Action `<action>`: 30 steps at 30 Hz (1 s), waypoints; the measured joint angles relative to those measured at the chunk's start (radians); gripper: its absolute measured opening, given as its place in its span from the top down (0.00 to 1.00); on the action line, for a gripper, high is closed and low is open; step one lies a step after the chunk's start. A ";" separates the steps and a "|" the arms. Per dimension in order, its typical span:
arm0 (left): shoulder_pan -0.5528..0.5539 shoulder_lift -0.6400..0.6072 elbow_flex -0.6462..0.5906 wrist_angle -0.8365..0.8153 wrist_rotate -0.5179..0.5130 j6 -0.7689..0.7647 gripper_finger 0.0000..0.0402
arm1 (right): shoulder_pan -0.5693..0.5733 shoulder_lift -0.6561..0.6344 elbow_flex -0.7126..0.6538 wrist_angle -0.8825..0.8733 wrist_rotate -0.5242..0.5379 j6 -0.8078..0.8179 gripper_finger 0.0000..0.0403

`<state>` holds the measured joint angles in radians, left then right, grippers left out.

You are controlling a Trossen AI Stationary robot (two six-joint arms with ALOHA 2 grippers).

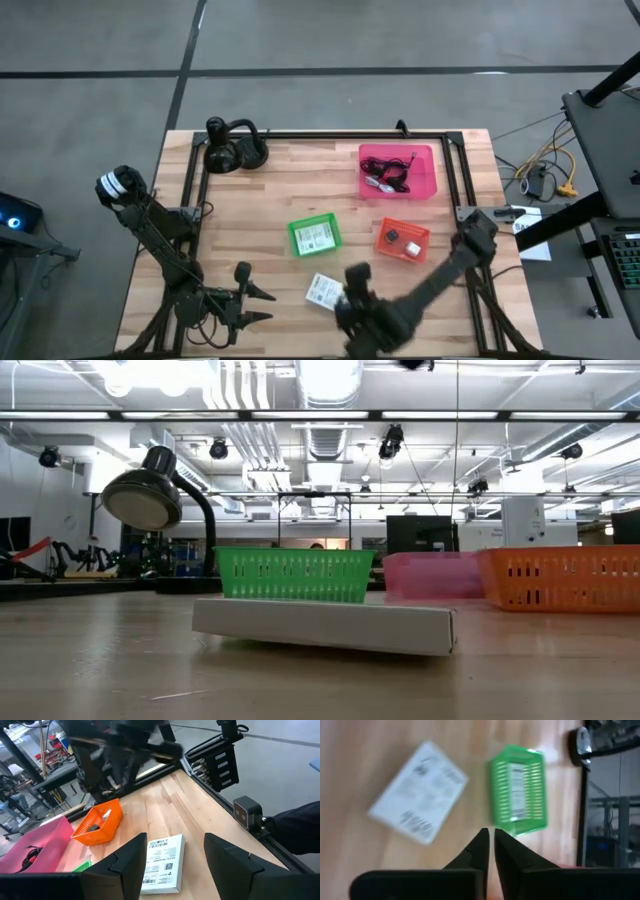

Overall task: Pick and place items into bin
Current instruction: Put the card reader box into the green bin

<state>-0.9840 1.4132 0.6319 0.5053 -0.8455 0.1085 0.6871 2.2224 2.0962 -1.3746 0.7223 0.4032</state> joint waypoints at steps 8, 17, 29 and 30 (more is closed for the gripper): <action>0.000 0.000 0.000 0.000 0.000 0.000 0.55 | 0.122 0.038 -0.223 0.140 0.001 0.061 0.98; 0.000 0.000 0.000 0.000 0.000 0.002 0.55 | 0.121 0.036 -0.500 0.458 0.014 -0.010 0.98; 0.001 0.000 0.006 0.002 0.001 0.001 0.55 | 0.076 0.022 -0.594 0.706 -0.075 -0.264 0.98; 0.001 0.002 0.005 0.002 0.001 0.001 0.55 | 0.066 0.022 -0.599 0.738 -0.099 -0.299 0.98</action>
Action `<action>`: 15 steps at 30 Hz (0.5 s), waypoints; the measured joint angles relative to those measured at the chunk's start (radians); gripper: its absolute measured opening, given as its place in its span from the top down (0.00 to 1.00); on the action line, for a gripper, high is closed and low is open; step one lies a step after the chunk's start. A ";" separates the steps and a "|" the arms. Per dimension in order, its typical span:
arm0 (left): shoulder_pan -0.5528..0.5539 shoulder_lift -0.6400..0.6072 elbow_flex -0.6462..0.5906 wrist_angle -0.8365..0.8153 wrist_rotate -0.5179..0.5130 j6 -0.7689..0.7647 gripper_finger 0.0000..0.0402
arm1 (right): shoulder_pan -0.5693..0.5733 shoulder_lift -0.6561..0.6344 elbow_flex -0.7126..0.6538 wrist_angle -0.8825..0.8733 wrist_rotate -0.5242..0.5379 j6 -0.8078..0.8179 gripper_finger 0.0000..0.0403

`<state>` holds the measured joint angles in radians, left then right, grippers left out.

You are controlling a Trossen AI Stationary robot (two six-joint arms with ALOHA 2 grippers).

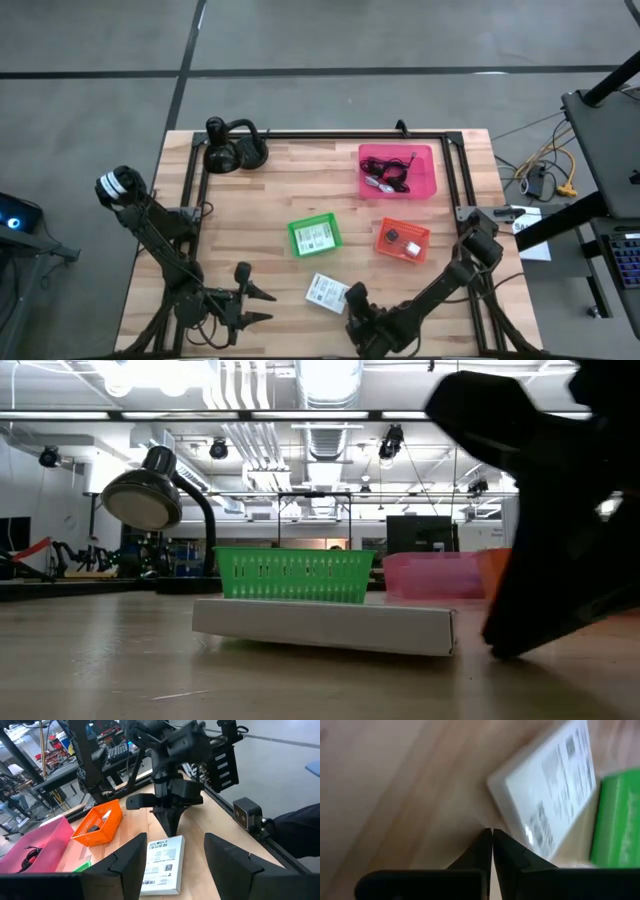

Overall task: Pick and place items into bin
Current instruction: Put the card reader box into the green bin

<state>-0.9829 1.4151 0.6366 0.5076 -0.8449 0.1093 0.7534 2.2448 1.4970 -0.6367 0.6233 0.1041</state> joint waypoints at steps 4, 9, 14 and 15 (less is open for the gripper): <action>0.000 0.012 0.000 -0.002 0.002 0.000 0.55 | -0.028 0.000 -0.019 0.111 -0.031 -0.083 0.98; 0.002 0.026 -0.001 -0.003 0.003 0.001 0.55 | -0.038 0.000 -0.026 0.126 -0.034 -0.097 0.98; 0.024 0.064 0.001 -0.035 0.005 0.002 0.55 | -0.037 -0.003 -0.027 0.127 -0.014 -0.092 0.98; 0.032 0.077 0.001 -0.044 0.005 0.002 0.55 | -0.037 -0.005 -0.028 0.128 -0.012 -0.091 0.98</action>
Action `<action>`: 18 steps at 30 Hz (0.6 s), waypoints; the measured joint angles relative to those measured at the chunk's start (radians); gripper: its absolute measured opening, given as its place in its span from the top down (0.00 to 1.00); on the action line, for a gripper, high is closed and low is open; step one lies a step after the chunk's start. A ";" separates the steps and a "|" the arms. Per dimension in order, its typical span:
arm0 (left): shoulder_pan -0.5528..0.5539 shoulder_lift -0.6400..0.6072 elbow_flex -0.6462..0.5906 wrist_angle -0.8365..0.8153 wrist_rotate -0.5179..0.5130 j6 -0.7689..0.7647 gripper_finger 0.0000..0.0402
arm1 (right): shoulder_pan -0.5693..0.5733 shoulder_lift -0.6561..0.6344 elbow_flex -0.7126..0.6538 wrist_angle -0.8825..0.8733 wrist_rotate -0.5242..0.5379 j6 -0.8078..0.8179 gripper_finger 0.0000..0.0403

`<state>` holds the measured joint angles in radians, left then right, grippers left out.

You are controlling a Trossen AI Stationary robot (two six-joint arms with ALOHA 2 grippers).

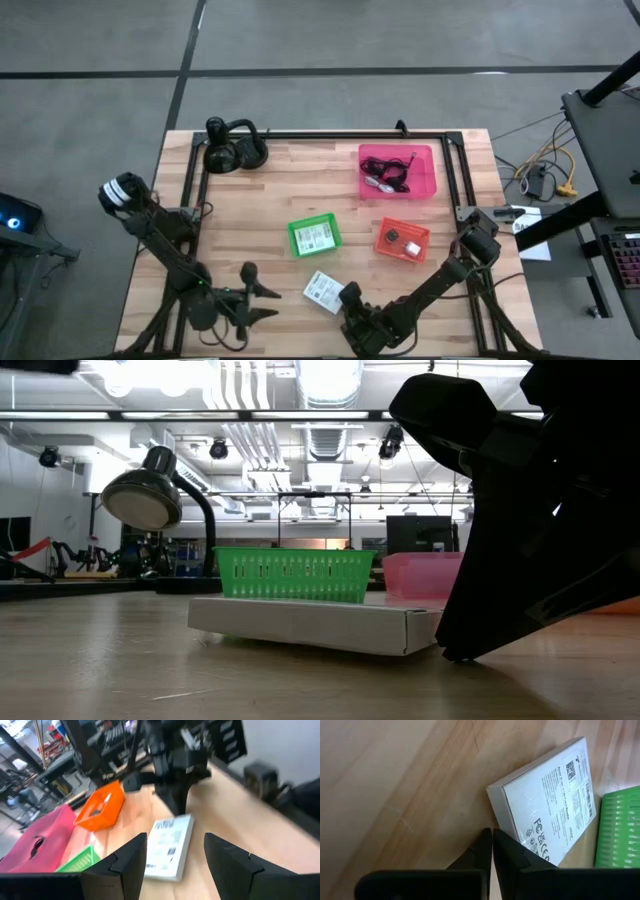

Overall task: Pick and place items into bin
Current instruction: Put the card reader box into the green bin

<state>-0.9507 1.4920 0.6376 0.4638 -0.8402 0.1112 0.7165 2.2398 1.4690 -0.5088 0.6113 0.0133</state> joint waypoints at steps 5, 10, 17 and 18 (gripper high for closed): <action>0.028 0.088 0.015 -0.004 0.004 0.042 0.55 | -0.001 -0.009 -0.002 0.012 0.005 0.001 0.98; 0.035 0.190 0.078 -0.002 0.004 0.197 0.55 | -0.003 -0.013 -0.002 0.017 0.009 0.001 0.98; 0.074 0.328 0.177 -0.002 -0.033 0.307 0.55 | -0.006 -0.013 -0.002 0.026 0.013 0.003 0.98; 0.082 0.343 0.190 -0.002 -0.033 0.308 0.55 | -0.007 -0.013 -0.002 0.027 0.013 0.003 0.98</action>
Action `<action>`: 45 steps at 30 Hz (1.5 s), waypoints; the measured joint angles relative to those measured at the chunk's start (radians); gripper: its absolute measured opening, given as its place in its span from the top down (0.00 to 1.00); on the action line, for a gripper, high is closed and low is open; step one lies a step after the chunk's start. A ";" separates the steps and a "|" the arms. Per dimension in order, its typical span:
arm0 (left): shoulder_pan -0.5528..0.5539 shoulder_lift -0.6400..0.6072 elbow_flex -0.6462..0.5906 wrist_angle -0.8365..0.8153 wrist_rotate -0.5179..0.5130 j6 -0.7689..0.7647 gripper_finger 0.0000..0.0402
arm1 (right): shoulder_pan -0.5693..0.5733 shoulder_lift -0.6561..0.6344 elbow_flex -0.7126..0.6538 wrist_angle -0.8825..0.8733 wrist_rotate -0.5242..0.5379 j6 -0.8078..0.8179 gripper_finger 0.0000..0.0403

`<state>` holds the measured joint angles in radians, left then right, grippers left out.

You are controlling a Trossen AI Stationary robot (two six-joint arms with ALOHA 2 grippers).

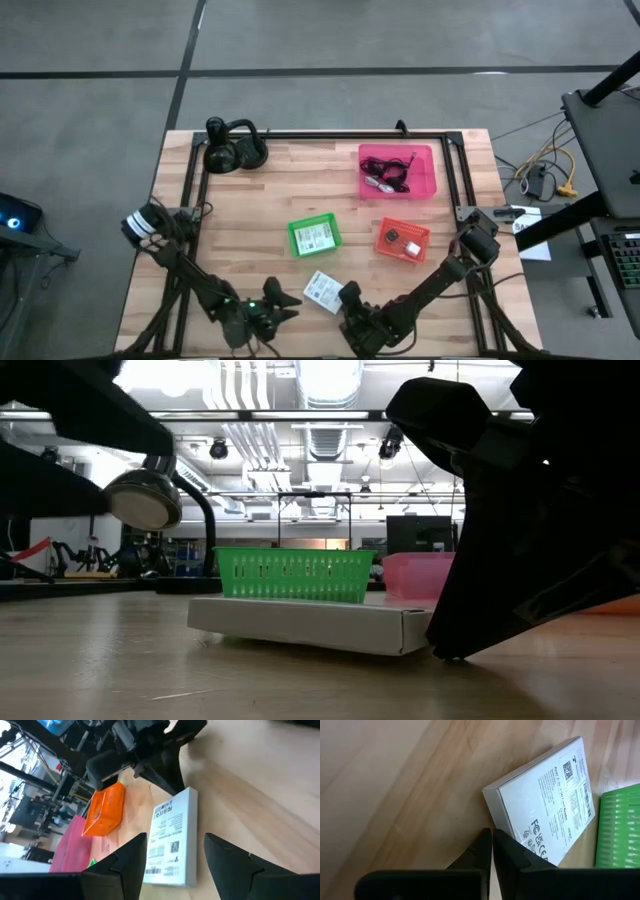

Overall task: Pick and place items into bin
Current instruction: Put the card reader box into the green bin

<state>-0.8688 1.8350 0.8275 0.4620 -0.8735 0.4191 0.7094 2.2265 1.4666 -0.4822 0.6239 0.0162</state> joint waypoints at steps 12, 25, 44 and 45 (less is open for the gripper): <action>0.053 0.084 0.113 -0.146 0.085 0.032 0.55 | -0.002 0.000 0.000 0.013 0.004 0.002 0.98; 0.123 0.089 0.175 -0.298 0.165 0.003 0.55 | -0.002 -0.005 0.000 0.022 0.008 0.010 0.98; 0.151 0.139 0.215 -0.364 0.199 -0.020 0.55 | -0.009 -0.006 0.000 0.097 0.012 -0.016 0.98; 0.152 0.147 0.220 -0.365 0.192 -0.021 0.55 | -0.010 -0.007 0.000 0.102 0.012 -0.016 0.98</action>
<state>-0.7171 1.9820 1.0479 0.0972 -0.6819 0.3985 0.6998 2.2200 1.4666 -0.3805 0.6361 0.0002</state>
